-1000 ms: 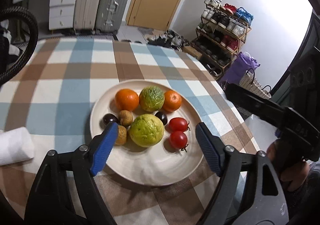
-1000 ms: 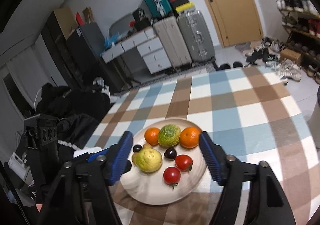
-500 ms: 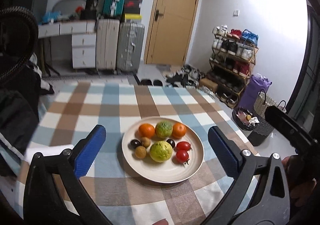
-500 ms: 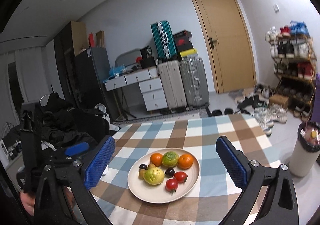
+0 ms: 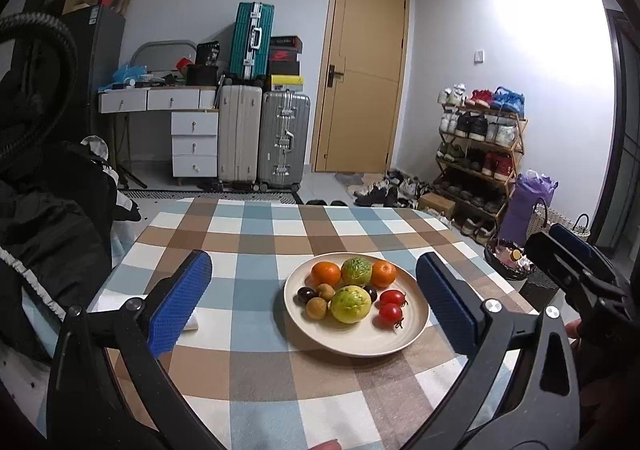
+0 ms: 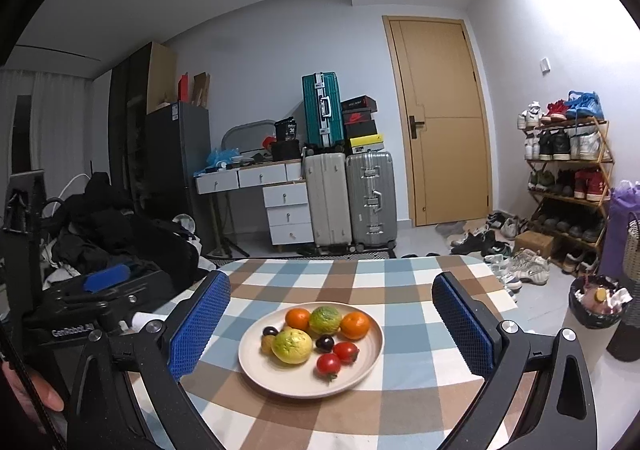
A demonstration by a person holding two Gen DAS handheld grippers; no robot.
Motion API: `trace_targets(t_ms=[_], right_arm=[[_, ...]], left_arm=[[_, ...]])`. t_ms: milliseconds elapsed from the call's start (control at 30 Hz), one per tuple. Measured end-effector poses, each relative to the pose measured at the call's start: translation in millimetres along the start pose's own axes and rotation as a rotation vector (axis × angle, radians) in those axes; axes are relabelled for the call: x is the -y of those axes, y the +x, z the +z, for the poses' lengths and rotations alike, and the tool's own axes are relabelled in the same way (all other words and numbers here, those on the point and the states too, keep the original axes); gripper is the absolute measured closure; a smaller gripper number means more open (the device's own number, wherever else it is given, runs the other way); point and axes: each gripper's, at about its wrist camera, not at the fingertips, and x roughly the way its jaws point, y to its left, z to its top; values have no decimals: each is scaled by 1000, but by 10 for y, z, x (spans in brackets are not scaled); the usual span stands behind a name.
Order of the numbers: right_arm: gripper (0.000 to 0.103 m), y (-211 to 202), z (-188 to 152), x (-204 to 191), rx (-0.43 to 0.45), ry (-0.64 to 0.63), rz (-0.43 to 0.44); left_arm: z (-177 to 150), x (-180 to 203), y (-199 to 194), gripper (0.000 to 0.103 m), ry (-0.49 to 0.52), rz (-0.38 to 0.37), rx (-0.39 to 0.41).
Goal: Organize fruits
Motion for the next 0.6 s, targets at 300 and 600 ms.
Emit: trace_targets(t_ms=[300, 600], right_arm=[[0, 28, -271, -9, -27, -59, -49], [0, 144, -430, 1, -71, -78, -66]], left_arm=[[-414, -190, 31, 1, -2, 40, 10], [-694, -270, 304, 1, 20, 83, -38]])
